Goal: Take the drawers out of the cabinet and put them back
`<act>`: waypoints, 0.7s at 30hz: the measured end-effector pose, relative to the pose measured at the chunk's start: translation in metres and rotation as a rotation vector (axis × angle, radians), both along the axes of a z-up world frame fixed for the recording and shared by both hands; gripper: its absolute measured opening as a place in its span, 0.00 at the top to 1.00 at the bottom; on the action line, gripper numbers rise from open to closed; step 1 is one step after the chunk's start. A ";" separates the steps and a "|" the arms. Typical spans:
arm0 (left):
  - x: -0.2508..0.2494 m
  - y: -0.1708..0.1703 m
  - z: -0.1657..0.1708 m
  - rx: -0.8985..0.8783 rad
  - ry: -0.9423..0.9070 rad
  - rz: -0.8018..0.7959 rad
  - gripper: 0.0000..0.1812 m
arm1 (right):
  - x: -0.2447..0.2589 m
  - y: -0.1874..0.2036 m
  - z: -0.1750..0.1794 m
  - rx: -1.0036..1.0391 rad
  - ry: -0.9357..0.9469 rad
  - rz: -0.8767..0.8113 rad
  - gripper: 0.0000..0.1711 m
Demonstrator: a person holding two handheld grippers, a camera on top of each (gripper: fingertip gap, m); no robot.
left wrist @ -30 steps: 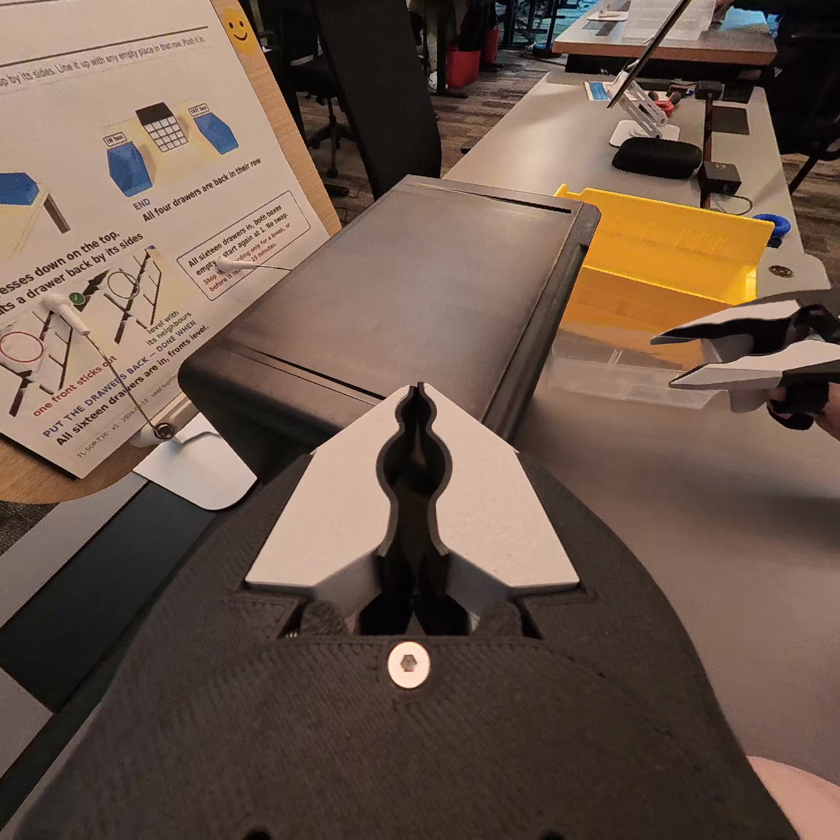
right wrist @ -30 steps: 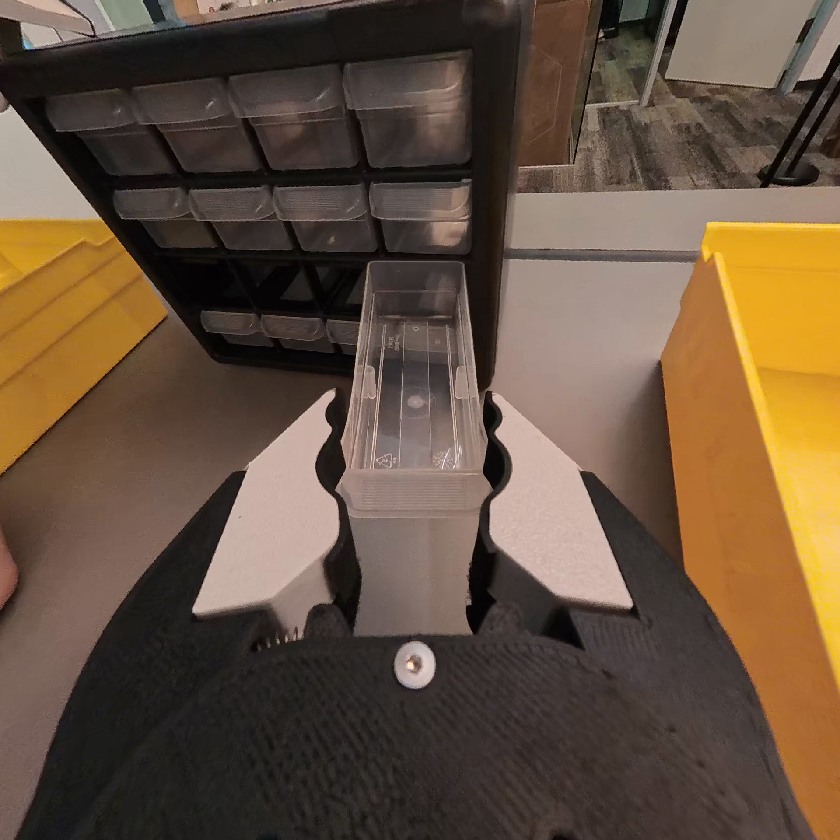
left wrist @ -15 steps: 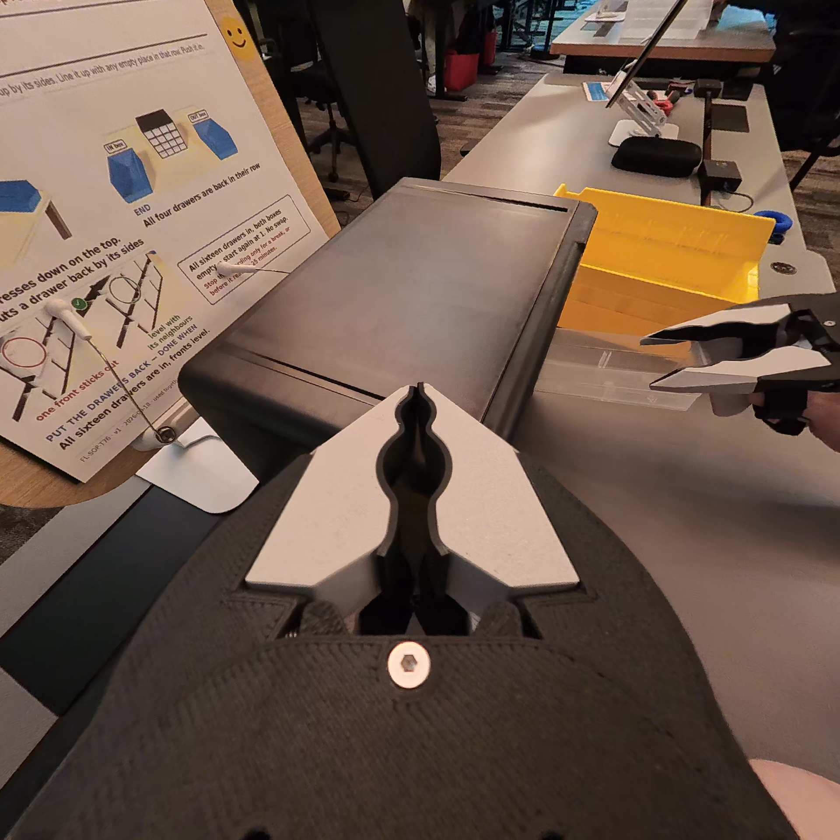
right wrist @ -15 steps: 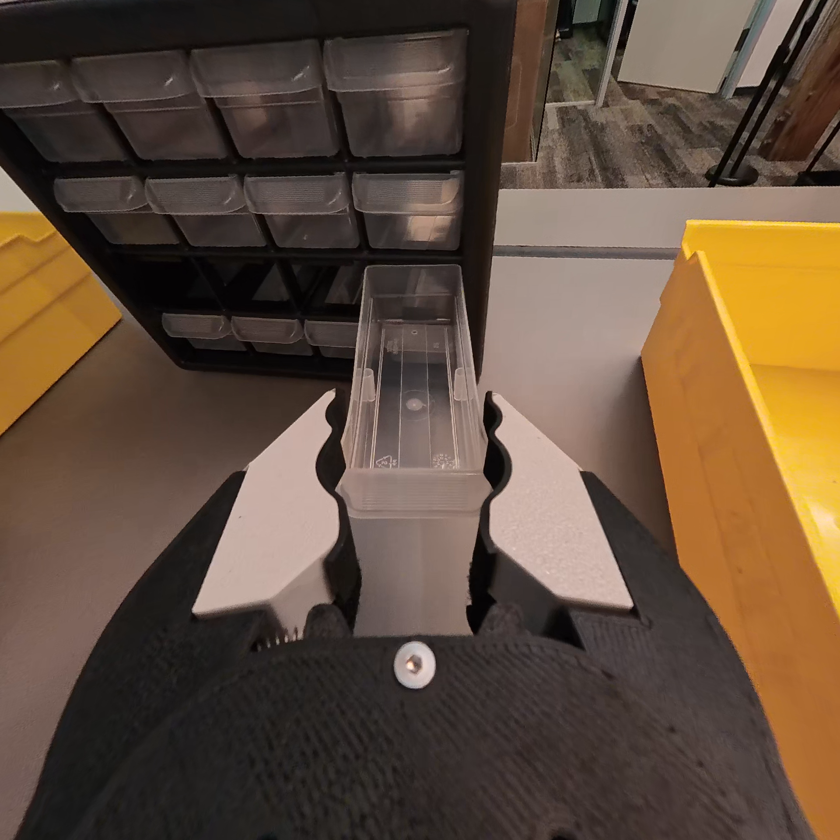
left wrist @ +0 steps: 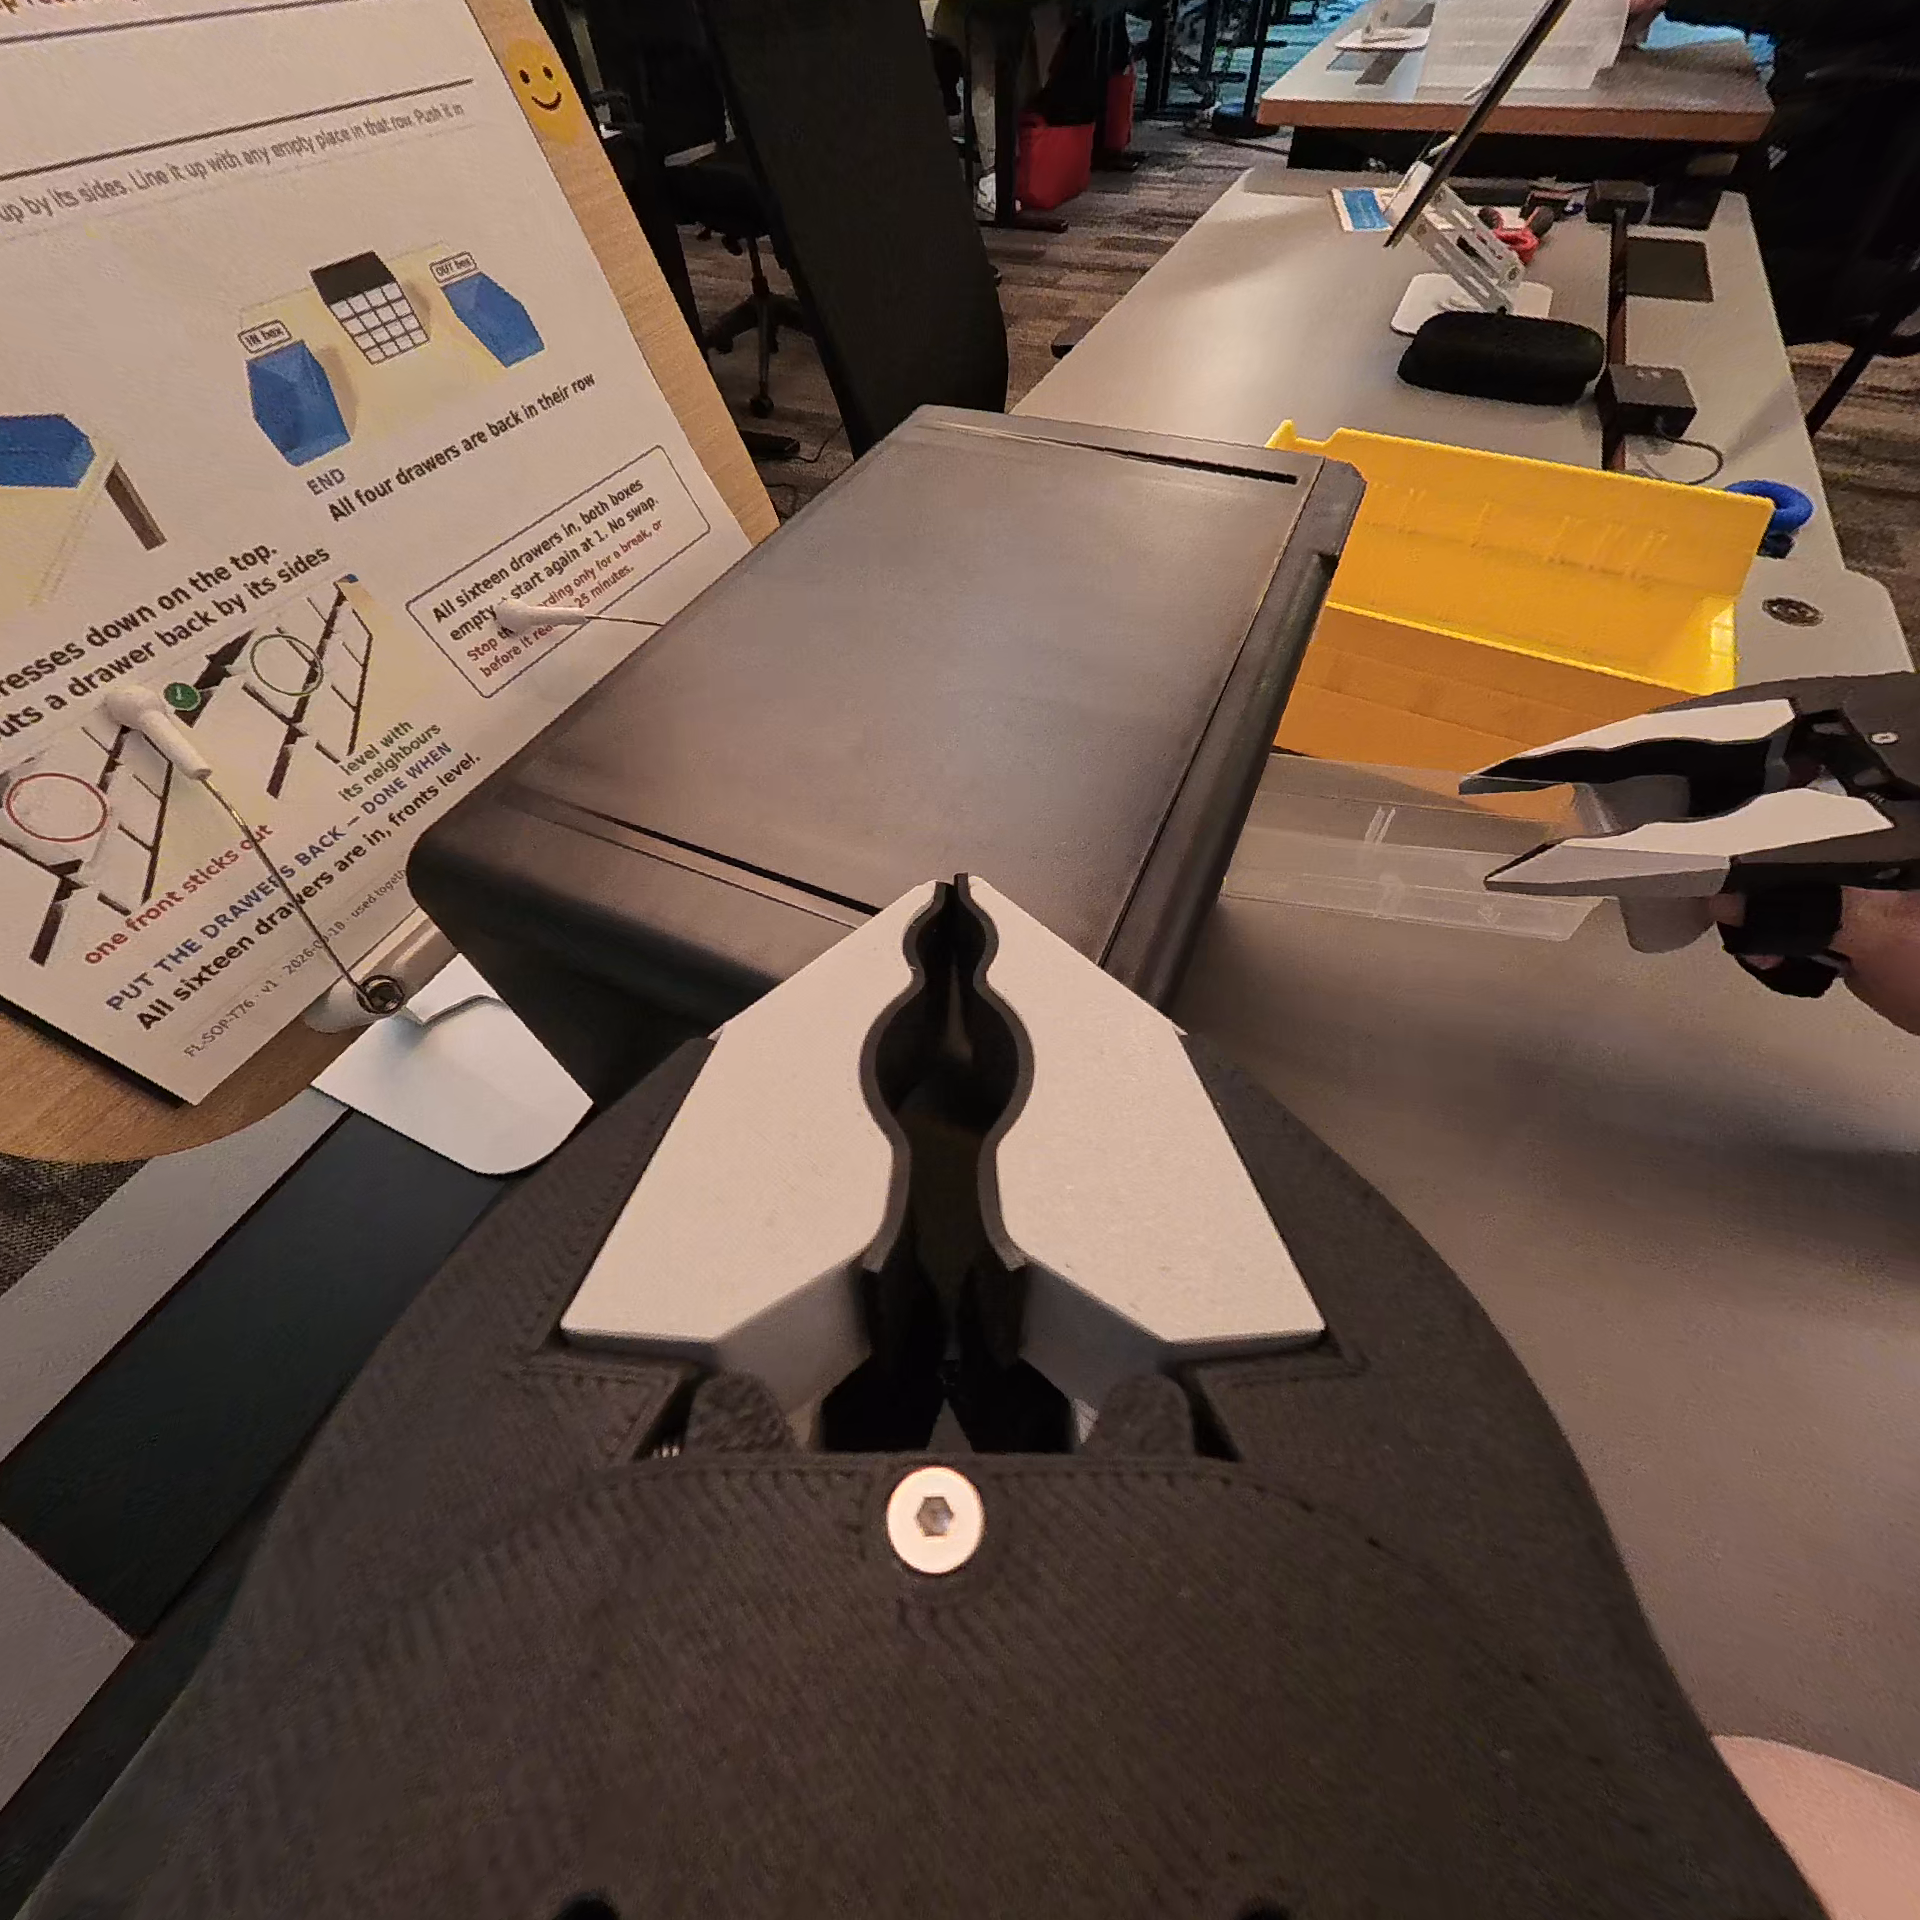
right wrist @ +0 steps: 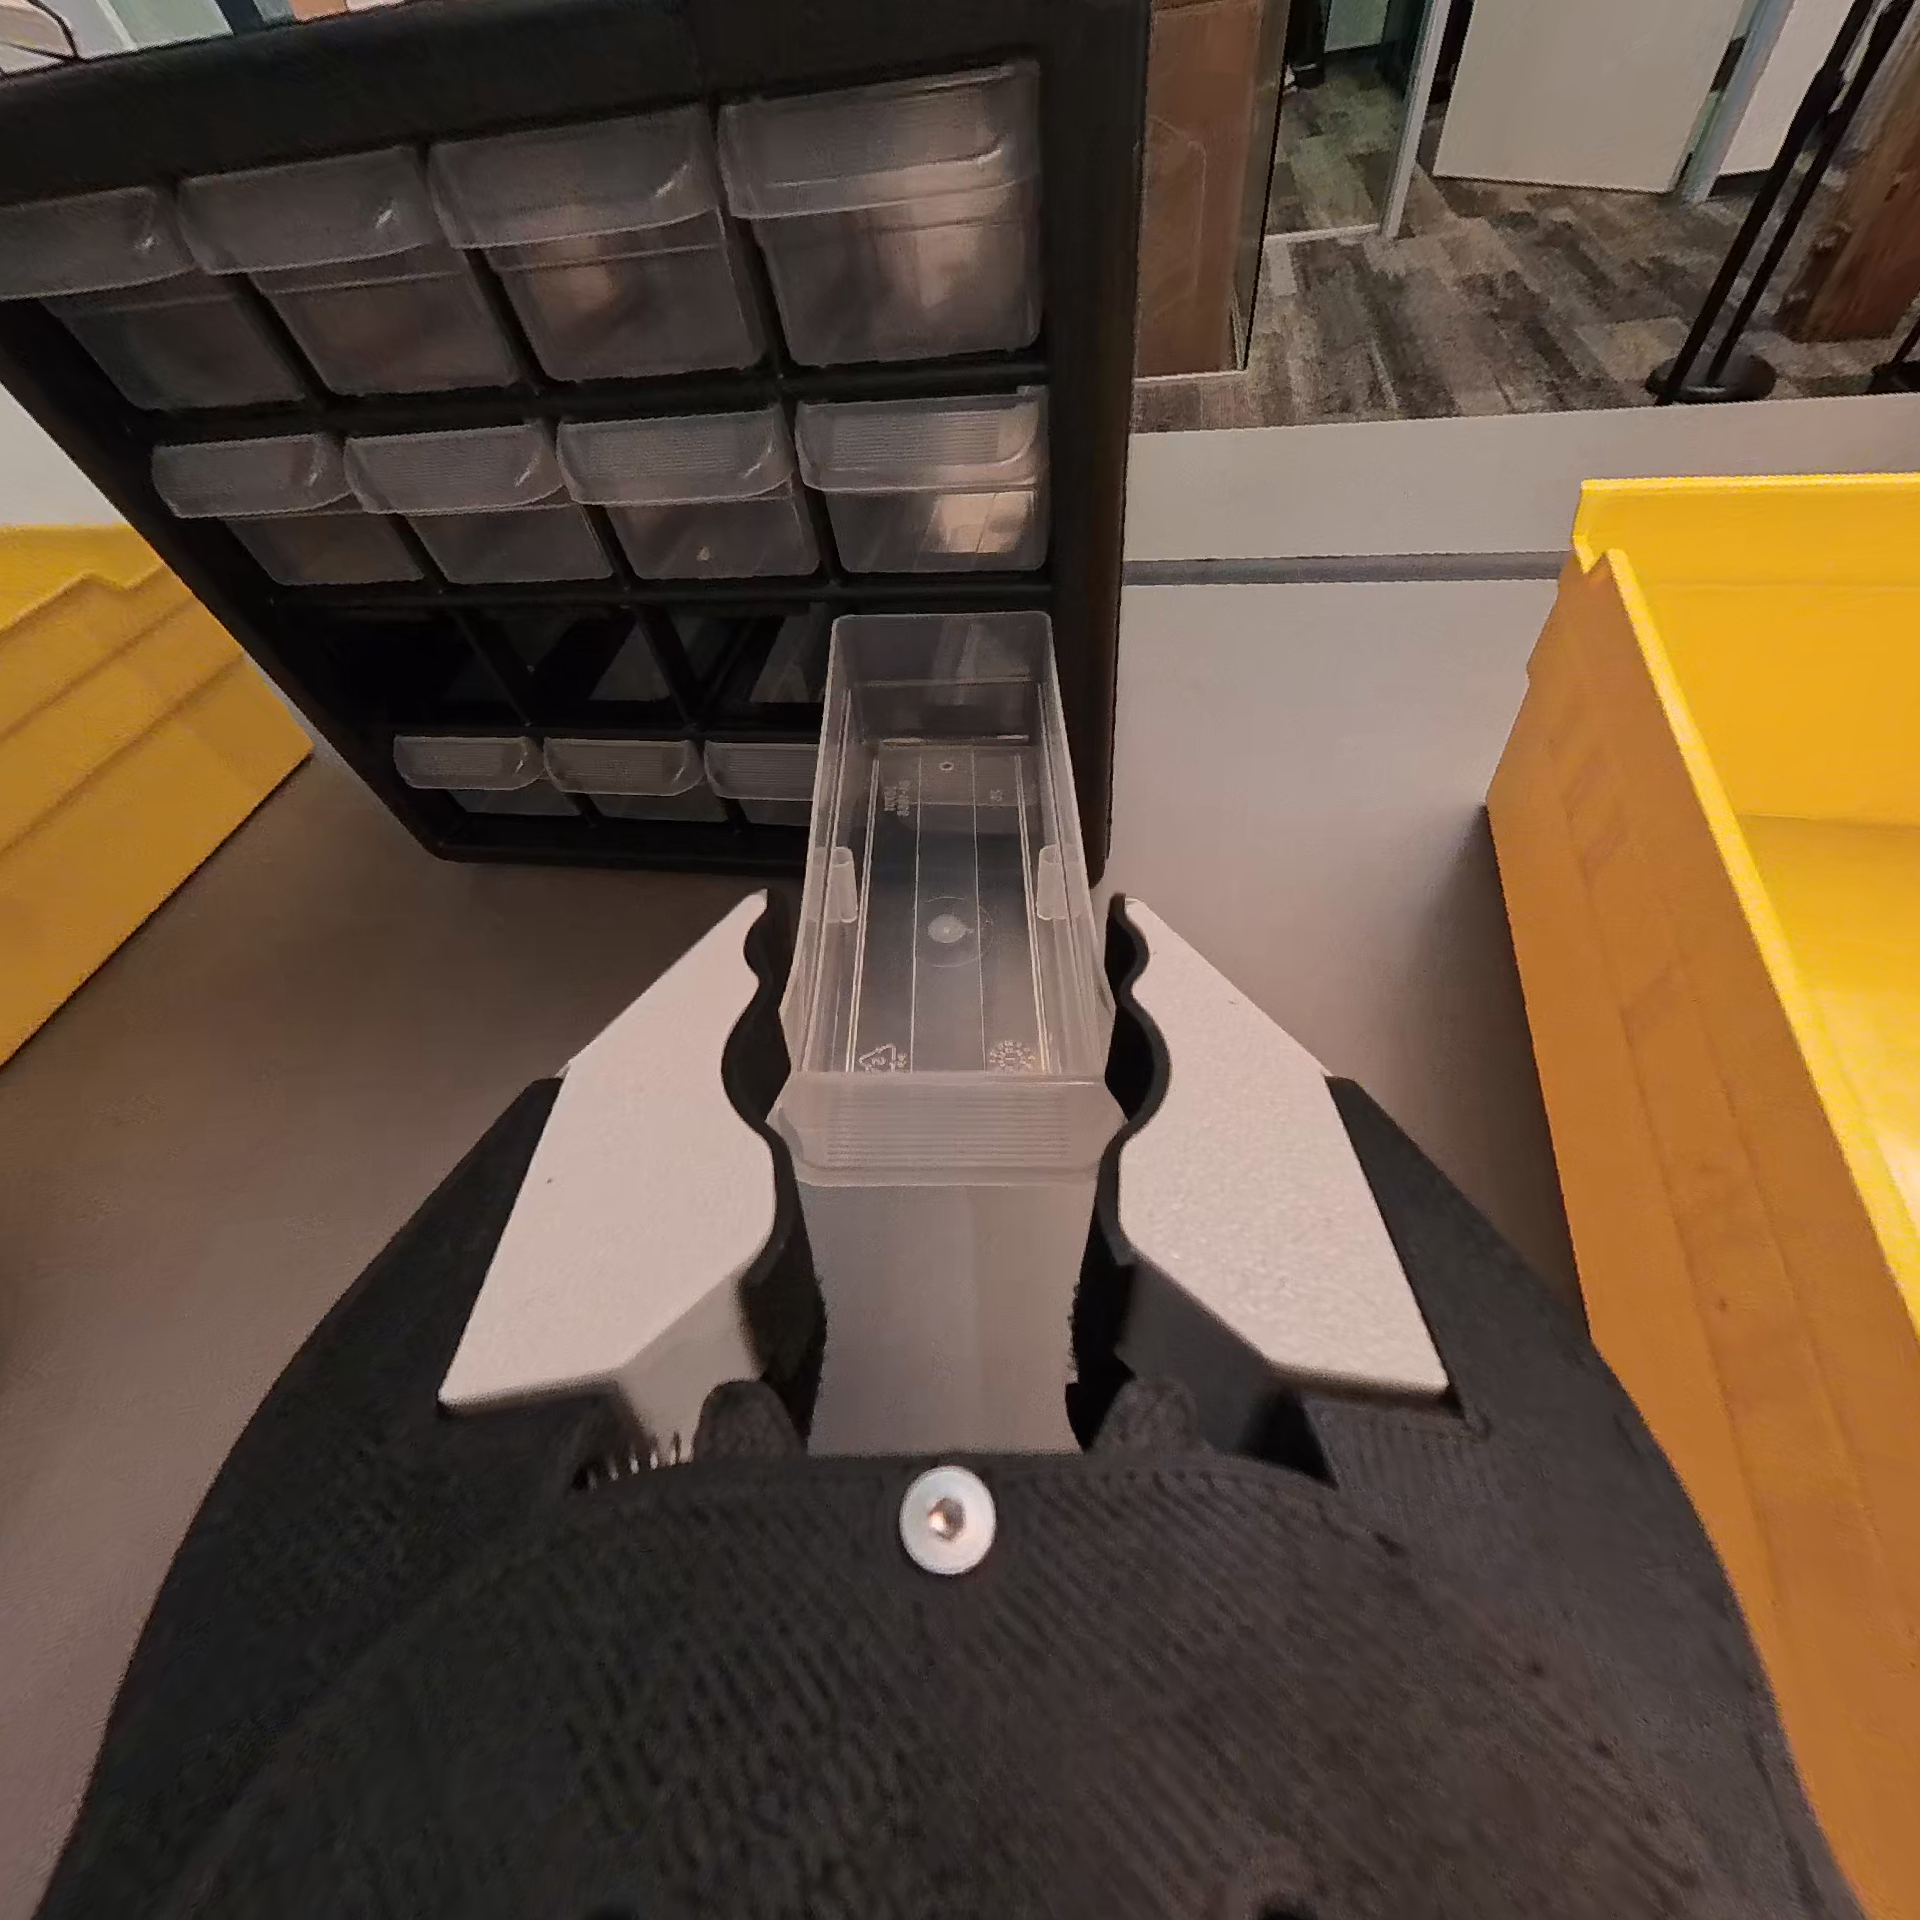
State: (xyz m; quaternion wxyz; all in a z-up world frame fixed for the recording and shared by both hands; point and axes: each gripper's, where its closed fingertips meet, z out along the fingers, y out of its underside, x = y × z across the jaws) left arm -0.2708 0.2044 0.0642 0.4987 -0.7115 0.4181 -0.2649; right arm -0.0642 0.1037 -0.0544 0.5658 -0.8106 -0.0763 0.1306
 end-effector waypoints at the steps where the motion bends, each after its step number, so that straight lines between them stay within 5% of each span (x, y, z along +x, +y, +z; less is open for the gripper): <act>1: 0.000 0.000 0.000 0.000 0.001 0.001 1.00 | -0.001 0.000 0.001 0.005 0.000 0.003 0.66; 21: 0.000 0.000 0.000 0.000 0.000 0.000 1.00 | 0.000 0.003 0.004 -0.007 -0.044 0.016 0.66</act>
